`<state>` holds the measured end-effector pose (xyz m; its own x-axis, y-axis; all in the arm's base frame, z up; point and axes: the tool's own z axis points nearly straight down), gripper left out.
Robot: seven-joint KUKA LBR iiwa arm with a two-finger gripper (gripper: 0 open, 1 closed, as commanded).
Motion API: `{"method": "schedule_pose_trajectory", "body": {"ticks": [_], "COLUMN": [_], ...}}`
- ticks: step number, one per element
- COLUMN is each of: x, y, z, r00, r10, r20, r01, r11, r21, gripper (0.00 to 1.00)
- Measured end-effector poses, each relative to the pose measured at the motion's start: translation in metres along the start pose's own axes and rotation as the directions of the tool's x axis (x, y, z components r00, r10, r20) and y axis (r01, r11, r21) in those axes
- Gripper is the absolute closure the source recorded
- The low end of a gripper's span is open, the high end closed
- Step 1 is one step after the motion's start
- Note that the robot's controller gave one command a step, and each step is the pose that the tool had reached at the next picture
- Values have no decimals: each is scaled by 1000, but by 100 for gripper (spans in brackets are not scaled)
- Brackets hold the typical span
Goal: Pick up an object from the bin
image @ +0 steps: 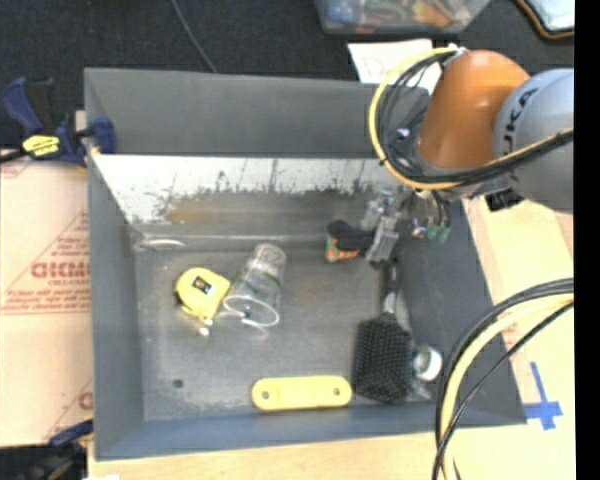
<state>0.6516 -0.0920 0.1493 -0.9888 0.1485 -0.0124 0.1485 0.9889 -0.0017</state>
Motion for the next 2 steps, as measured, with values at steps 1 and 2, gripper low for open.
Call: {"method": "schedule_pose_trajectory", "body": {"ticks": [1, 2], "x": [-1, -2], "y": [0, 0], "z": [-21, -37], "r00": [1000, 1000], "r10": [-1, -1], "r20": [4, 5], "r01": [1, 1], "r11": [1000, 1000], "r21": [0, 0], "gripper": [100, 100]}}
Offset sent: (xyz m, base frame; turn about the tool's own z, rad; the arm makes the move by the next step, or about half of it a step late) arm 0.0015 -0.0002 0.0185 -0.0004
